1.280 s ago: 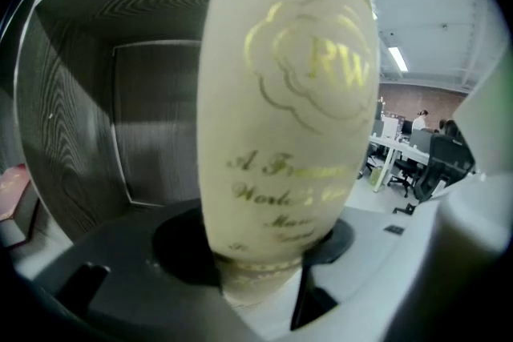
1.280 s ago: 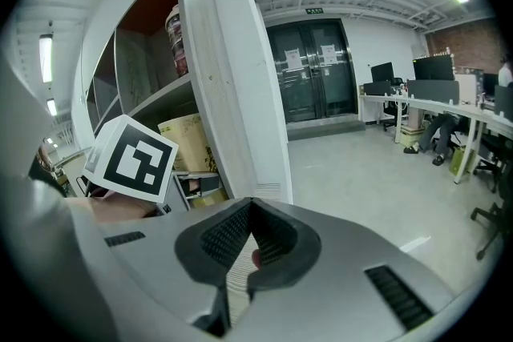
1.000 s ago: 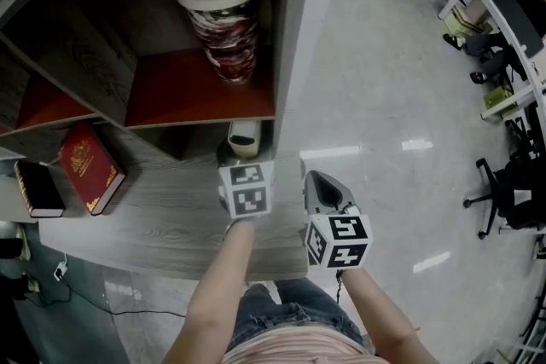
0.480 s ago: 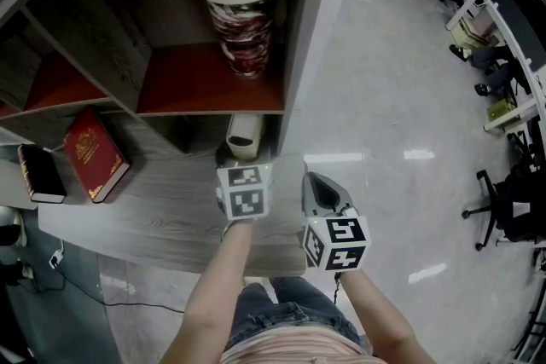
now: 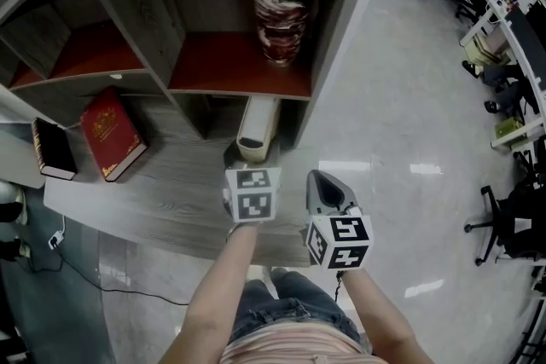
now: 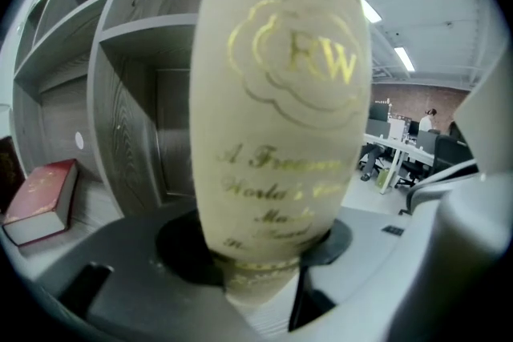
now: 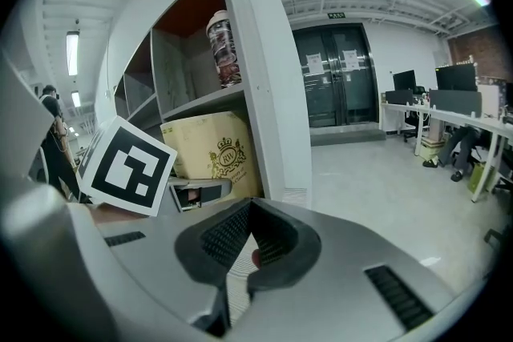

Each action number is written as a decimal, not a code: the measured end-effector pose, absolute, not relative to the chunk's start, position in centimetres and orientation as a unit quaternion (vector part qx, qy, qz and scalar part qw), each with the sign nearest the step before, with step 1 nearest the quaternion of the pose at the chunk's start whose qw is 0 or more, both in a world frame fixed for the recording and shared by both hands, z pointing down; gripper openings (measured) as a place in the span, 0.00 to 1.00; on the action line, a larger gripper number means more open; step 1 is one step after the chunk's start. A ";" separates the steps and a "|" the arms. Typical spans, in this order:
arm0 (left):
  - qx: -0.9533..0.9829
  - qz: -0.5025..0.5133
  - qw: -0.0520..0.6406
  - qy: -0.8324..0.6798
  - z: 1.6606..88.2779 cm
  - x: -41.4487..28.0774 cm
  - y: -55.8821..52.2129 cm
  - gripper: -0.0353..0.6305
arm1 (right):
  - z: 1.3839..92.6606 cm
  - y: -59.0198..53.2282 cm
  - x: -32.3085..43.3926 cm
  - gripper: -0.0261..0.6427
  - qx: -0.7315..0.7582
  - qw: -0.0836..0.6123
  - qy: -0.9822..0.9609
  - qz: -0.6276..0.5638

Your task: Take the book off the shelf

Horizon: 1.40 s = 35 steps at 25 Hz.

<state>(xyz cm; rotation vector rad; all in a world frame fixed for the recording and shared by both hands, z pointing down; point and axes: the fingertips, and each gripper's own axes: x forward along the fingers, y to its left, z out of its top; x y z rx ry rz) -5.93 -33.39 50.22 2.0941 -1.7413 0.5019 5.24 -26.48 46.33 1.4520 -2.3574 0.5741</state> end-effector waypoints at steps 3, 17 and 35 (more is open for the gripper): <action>0.739 0.174 0.187 -0.623 49.9 -6.6 -32.2 0.39 | 46.2 -25.8 4.5 0.05 0.502 0.156 -0.827 0.200; 0.719 0.164 0.192 -0.648 48.8 -10.9 -26.6 0.39 | 45.5 -22.4 -0.2 0.05 0.465 0.158 -0.850 0.190; 0.698 0.143 0.207 -0.670 48.2 -15.6 -20.3 0.39 | 44.7 -19.3 -5.9 0.05 0.424 0.167 -0.874 0.169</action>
